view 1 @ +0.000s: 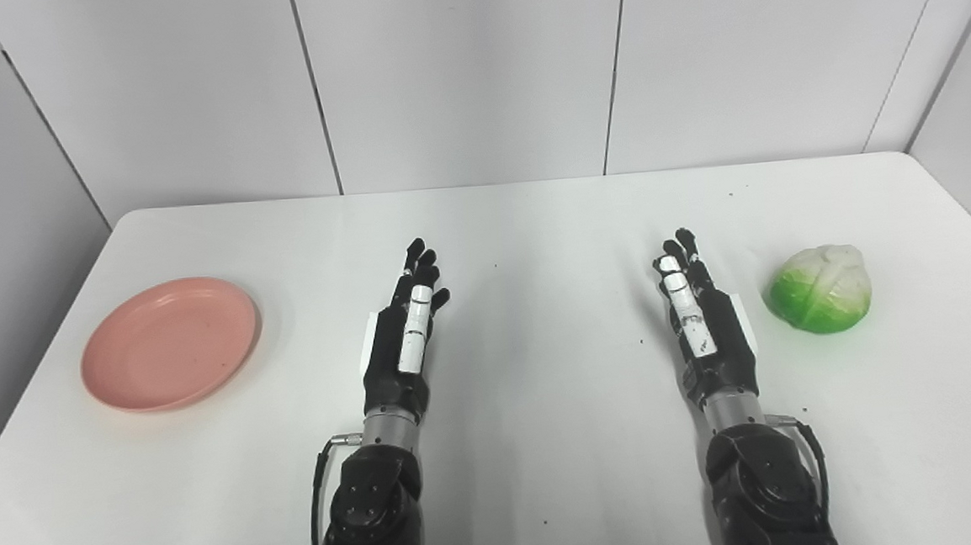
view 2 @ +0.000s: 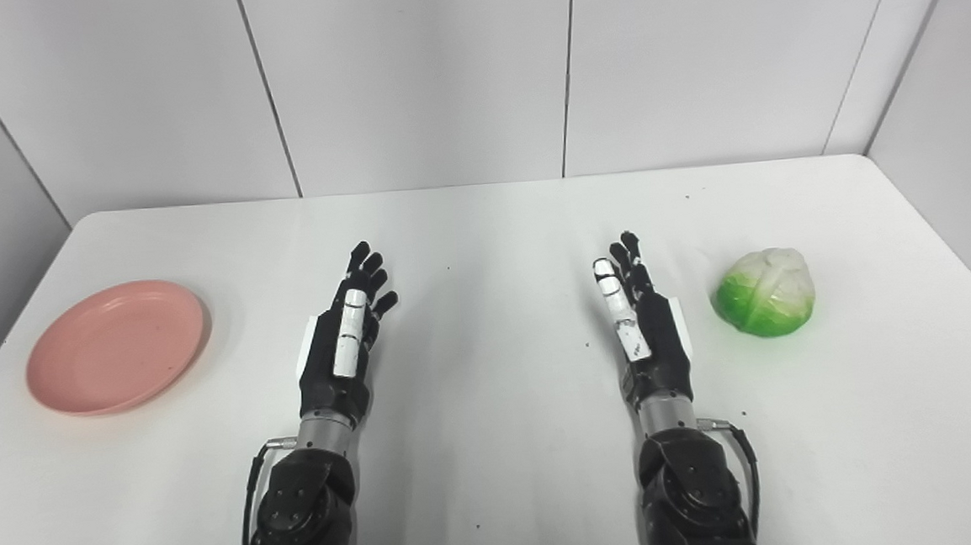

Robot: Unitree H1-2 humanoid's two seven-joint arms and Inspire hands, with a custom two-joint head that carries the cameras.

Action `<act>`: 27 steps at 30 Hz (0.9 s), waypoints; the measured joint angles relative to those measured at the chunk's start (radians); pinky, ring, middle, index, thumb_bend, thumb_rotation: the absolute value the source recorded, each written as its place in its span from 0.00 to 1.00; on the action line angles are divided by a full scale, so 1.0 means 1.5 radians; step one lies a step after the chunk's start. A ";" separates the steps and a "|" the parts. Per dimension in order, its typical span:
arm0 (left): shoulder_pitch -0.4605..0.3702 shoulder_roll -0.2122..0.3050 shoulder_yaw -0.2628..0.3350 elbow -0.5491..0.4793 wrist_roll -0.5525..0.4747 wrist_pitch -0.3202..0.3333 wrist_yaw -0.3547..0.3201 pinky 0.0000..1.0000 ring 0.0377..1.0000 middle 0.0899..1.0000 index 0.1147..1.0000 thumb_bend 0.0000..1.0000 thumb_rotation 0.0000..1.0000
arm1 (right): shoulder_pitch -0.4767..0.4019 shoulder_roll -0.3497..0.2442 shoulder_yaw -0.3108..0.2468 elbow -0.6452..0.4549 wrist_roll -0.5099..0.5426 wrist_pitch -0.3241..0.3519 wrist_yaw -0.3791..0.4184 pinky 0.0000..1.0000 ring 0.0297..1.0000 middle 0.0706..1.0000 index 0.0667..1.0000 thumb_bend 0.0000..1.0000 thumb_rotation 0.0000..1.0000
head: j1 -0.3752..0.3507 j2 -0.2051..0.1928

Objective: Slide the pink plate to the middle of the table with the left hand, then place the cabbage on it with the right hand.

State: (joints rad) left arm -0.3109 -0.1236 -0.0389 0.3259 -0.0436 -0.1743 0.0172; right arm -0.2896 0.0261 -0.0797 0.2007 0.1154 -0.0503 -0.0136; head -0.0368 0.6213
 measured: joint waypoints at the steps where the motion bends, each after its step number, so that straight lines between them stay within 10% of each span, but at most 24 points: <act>1: 0.000 0.000 0.000 0.000 -0.001 0.000 0.000 0.92 0.97 0.97 0.94 0.65 0.91 | 0.000 0.000 0.000 0.000 0.000 0.000 0.000 1.00 0.94 0.97 0.98 0.60 0.78 | 0.000 0.001; 25: -0.016 0.000 0.000 0.022 -0.007 -0.003 -0.010 0.98 0.98 0.97 0.95 0.65 0.95 | -0.007 0.000 -0.002 0.018 0.000 0.000 0.001 1.00 0.94 0.97 0.98 0.61 0.77 | 0.000 -0.012; 27: -0.017 0.000 0.000 0.022 -0.006 -0.003 -0.009 0.99 0.97 0.96 0.95 0.68 0.94 | -0.008 -0.001 -0.003 0.020 0.006 -0.004 0.003 1.00 0.96 0.98 0.99 0.61 0.77 | 0.081 -0.033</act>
State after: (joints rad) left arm -0.3360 -0.1233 -0.0386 0.3592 -0.0528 -0.1787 0.0038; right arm -0.3009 0.0249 -0.0845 0.2301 0.1240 -0.0562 -0.0087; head 0.0850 0.5724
